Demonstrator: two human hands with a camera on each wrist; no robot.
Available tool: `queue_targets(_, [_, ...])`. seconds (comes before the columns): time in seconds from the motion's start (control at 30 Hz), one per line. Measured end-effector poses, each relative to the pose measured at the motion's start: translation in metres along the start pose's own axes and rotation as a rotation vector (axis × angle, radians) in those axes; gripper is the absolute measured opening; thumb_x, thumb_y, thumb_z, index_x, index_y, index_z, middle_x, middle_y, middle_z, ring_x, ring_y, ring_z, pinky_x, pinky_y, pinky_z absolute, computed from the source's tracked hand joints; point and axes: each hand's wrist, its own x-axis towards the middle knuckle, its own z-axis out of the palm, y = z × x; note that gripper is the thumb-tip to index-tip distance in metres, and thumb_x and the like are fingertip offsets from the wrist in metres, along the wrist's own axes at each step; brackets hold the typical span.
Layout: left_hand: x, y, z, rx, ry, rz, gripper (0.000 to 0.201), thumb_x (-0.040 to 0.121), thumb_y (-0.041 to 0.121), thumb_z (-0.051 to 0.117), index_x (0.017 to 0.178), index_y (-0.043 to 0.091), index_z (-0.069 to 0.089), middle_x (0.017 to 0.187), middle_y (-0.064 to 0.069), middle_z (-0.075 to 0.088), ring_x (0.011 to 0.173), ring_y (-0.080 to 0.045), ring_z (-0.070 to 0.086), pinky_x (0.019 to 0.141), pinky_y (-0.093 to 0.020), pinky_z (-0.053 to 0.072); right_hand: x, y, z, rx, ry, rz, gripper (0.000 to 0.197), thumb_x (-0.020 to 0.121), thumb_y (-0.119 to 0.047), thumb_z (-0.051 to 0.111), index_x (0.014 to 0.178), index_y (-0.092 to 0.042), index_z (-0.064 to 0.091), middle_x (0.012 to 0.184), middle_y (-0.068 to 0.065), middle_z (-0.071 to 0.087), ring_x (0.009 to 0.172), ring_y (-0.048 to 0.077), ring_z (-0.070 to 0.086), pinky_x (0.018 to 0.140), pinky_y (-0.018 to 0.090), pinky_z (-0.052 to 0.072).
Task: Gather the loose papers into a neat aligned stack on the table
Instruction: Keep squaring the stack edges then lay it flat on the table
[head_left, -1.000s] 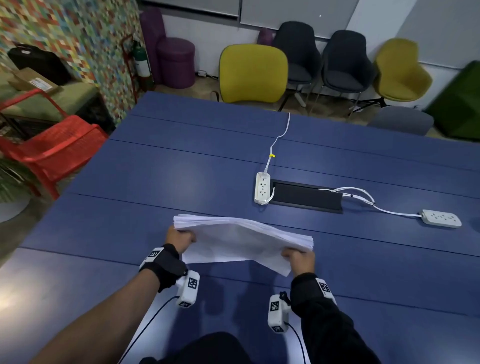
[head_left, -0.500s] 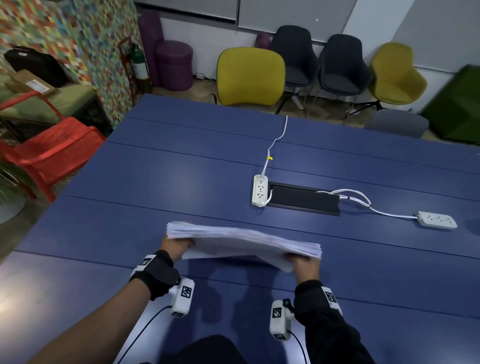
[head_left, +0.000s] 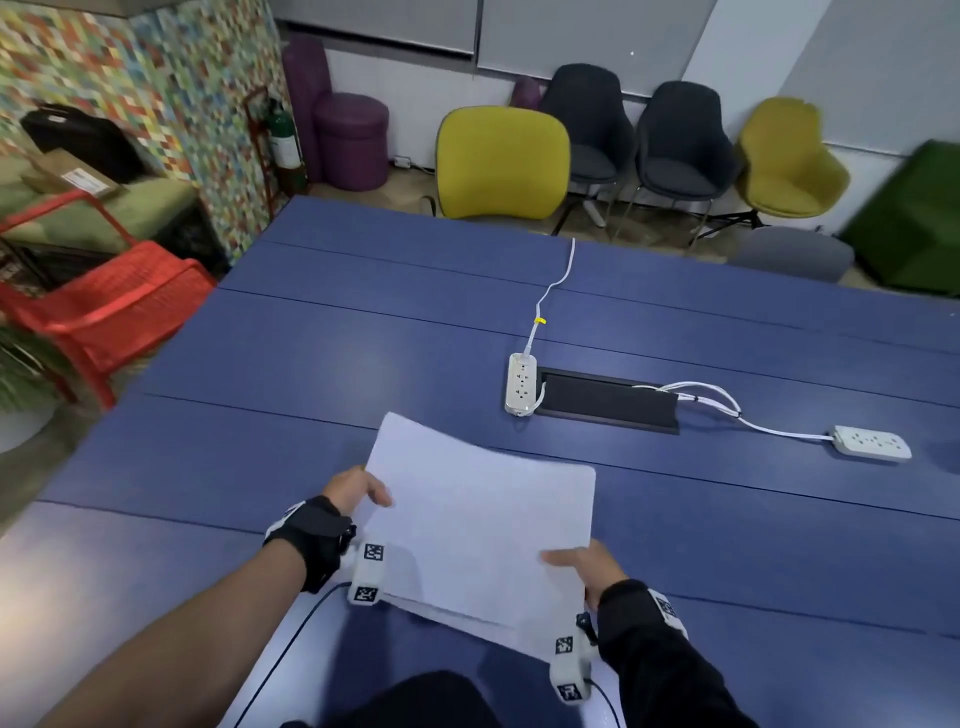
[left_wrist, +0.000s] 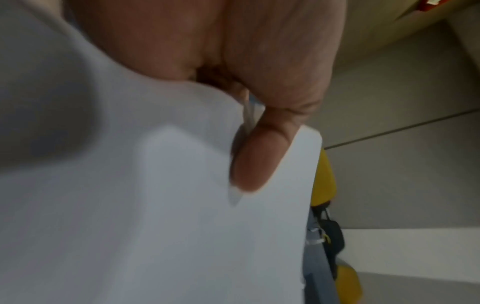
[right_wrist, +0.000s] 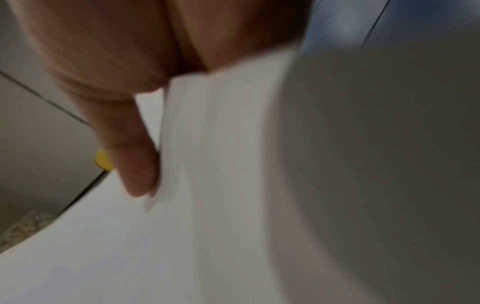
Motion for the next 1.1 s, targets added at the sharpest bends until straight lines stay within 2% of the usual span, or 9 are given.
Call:
queue_targets(0.13, [0.003, -0.041, -0.003, 0.035, -0.189, -0.118, 0.032, 0.074, -0.004, 0.064, 0.106, -0.006, 0.064, 0.093, -0.015, 0.073, 0.085, -0.031, 0.07, 0.088, -0.041, 0.051, 0.004, 0.025, -0.002, -0.019, 0.111, 0.009, 0.024, 0.071, 0.008, 0.073, 0.092, -0.001, 0.07, 0.108, 0.021, 0.07, 0.084, 0.028, 0.067, 0.068, 0.032, 0.052])
queue_targets(0.27, [0.001, -0.066, -0.001, 0.18, -0.241, -0.085, 0.048, 0.052, 0.012, 0.077, 0.099, 0.013, 0.07, 0.116, -0.01, 0.069, 0.107, -0.028, 0.064, 0.106, -0.044, 0.042, -0.004, 0.016, 0.0, 0.043, 0.11, -0.054, 0.026, 0.071, 0.01, 0.071, 0.096, 0.0, 0.071, 0.099, 0.017, 0.073, 0.085, 0.03, 0.069, 0.07, 0.035, 0.055])
queue_targets(0.37, [-0.012, -0.042, 0.005, 0.099, -0.131, 0.004, 0.045, 0.065, 0.001, 0.078, 0.109, 0.004, 0.066, 0.115, -0.01, 0.067, 0.103, -0.025, 0.063, 0.101, -0.038, 0.045, 0.0, -0.005, 0.0, 0.035, 0.163, -0.184, 0.023, 0.071, 0.01, 0.073, 0.092, 0.002, 0.071, 0.093, 0.018, 0.073, 0.085, 0.033, 0.069, 0.079, 0.04, 0.056])
queue_targets(0.43, [-0.012, -0.022, 0.008, 0.014, -0.028, 0.099, 0.039, 0.073, -0.005, 0.073, 0.11, 0.002, 0.064, 0.11, -0.01, 0.065, 0.101, -0.024, 0.061, 0.094, -0.033, 0.044, 0.006, -0.024, -0.001, 0.028, 0.204, -0.308, 0.02, 0.071, 0.009, 0.074, 0.083, -0.006, 0.071, 0.081, 0.006, 0.074, 0.073, 0.024, 0.069, 0.072, 0.032, 0.056])
queue_targets(0.57, [-0.006, 0.0, 0.01, -0.037, 0.058, 0.253, 0.051, 0.055, 0.013, 0.08, 0.103, 0.012, 0.062, 0.107, -0.013, 0.065, 0.101, -0.025, 0.059, 0.095, -0.041, 0.047, 0.023, -0.041, -0.002, 0.035, 0.271, -0.446, 0.024, 0.07, 0.017, 0.07, 0.075, -0.006, 0.068, 0.056, -0.015, 0.07, 0.058, -0.004, 0.065, 0.067, 0.019, 0.054])
queue_targets(0.77, [-0.003, -0.037, 0.011, 0.158, 0.186, 0.163, 0.032, 0.073, -0.005, 0.073, 0.102, 0.001, 0.061, 0.106, -0.02, 0.065, 0.093, -0.026, 0.058, 0.079, -0.038, 0.047, 0.042, -0.001, -0.004, -0.094, 0.287, -0.296, 0.031, 0.067, 0.017, 0.073, 0.075, -0.011, 0.064, 0.078, 0.003, 0.067, 0.083, 0.017, 0.062, 0.07, 0.026, 0.049])
queue_targets(0.93, [-0.007, -0.031, 0.009, 0.168, 0.165, 0.23, 0.042, 0.073, -0.007, 0.072, 0.112, 0.0, 0.059, 0.107, -0.012, 0.062, 0.097, -0.021, 0.056, 0.081, -0.032, 0.044, 0.04, -0.01, -0.004, -0.075, 0.316, -0.357, 0.031, 0.067, 0.017, 0.073, 0.083, -0.008, 0.068, 0.068, -0.012, 0.068, 0.055, -0.011, 0.061, 0.061, 0.01, 0.05])
queue_targets(1.03, [-0.005, -0.032, 0.005, 0.184, 0.12, 0.156, 0.037, 0.066, -0.009, 0.074, 0.099, 0.003, 0.064, 0.098, -0.011, 0.066, 0.093, -0.025, 0.061, 0.082, -0.03, 0.045, 0.035, -0.014, -0.005, -0.085, 0.327, -0.366, 0.024, 0.071, 0.019, 0.066, 0.09, 0.004, 0.067, 0.058, -0.015, 0.067, 0.055, -0.005, 0.062, 0.059, 0.014, 0.049])
queue_targets(1.1, [-0.006, -0.04, 0.004, 0.214, 0.074, 0.056, 0.038, 0.064, -0.007, 0.075, 0.101, -0.001, 0.066, 0.098, -0.013, 0.069, 0.091, -0.026, 0.064, 0.082, -0.031, 0.048, 0.033, -0.007, -0.004, -0.098, 0.325, -0.283, 0.023, 0.072, 0.017, 0.065, 0.09, 0.002, 0.065, 0.069, 0.0, 0.069, 0.073, 0.015, 0.067, 0.069, 0.023, 0.05])
